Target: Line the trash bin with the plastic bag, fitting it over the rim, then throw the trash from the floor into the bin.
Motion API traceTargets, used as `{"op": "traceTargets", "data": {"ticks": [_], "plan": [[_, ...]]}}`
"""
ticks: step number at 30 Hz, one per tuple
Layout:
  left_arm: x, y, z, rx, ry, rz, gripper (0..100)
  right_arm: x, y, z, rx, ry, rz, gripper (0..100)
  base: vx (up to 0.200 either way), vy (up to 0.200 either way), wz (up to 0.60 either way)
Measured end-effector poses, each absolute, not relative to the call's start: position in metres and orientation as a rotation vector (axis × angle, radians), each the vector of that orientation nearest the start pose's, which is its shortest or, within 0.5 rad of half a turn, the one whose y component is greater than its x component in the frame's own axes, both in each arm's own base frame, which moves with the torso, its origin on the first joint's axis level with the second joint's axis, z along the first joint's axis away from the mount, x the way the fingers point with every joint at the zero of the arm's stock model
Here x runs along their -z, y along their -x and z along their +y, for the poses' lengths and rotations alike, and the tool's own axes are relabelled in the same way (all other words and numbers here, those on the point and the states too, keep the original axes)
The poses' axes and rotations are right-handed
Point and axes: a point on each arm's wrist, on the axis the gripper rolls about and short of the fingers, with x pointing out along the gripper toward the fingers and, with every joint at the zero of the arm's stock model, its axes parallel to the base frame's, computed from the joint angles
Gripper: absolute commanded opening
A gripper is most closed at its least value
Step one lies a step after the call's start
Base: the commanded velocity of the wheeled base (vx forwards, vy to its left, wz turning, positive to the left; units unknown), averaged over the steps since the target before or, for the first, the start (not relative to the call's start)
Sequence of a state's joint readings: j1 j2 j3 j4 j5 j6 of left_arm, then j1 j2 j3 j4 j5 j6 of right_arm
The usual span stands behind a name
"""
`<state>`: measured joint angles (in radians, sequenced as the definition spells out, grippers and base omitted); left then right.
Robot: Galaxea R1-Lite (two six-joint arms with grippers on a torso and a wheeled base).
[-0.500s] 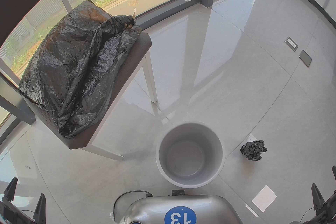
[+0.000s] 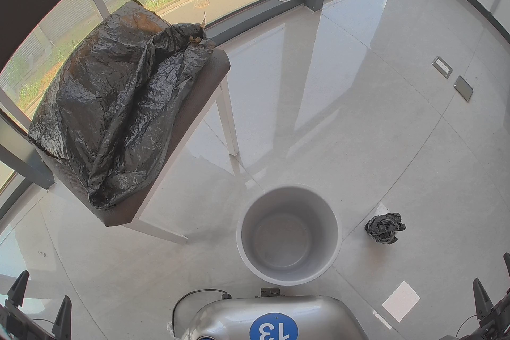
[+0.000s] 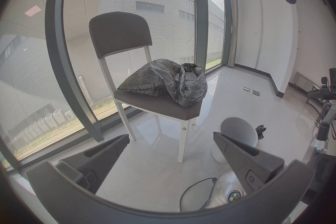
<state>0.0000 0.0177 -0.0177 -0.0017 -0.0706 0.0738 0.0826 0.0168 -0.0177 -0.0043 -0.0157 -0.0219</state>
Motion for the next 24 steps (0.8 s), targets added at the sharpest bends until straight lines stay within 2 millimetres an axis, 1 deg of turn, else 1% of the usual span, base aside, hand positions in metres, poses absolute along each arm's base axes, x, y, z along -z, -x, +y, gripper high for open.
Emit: {"op": "traceTargets", "data": {"ticks": [3,5,8,10,12,14,16,21,24], "plan": [[-0.083,0.022,-0.002,0.079,-0.063,0.011,100,-0.081,0.023,-0.002,-0.068,0.019,-0.006,100,0.000,0.000,0.00],[-0.091,0.021,-0.002,0.087,-0.049,0.000,100,-0.081,0.023,-0.002,-0.070,0.018,-0.006,100,0.000,0.000,0.00],[-0.116,0.022,-0.002,0.095,-0.028,-0.030,100,-0.081,0.023,-0.002,-0.072,0.018,-0.006,100,0.000,0.000,0.00],[-0.139,0.023,-0.002,0.101,-0.015,-0.060,100,-0.081,0.023,-0.002,-0.074,0.017,-0.006,100,0.000,0.000,0.00],[-0.156,0.021,-0.002,0.105,-0.002,-0.053,100,-0.081,0.023,-0.002,-0.077,0.017,-0.006,100,0.000,0.000,0.00],[-0.169,0.017,-0.002,0.109,0.011,-0.011,100,-0.081,0.023,-0.002,-0.079,0.017,-0.006,100,0.000,0.000,0.00],[-0.175,0.011,-0.002,0.111,0.025,0.065,100,-0.081,0.023,-0.002,-0.081,0.017,-0.007,100,0.000,0.000,0.00],[-0.180,0.002,-0.002,0.105,0.078,0.292,100,-0.081,0.023,-0.002,-0.082,0.017,-0.007,100,0.000,0.000,0.00],[-0.195,-0.002,-0.002,0.097,0.128,0.343,100,-0.081,0.023,-0.002,-0.083,0.017,-0.007,100,0.000,0.000,0.00]]}}
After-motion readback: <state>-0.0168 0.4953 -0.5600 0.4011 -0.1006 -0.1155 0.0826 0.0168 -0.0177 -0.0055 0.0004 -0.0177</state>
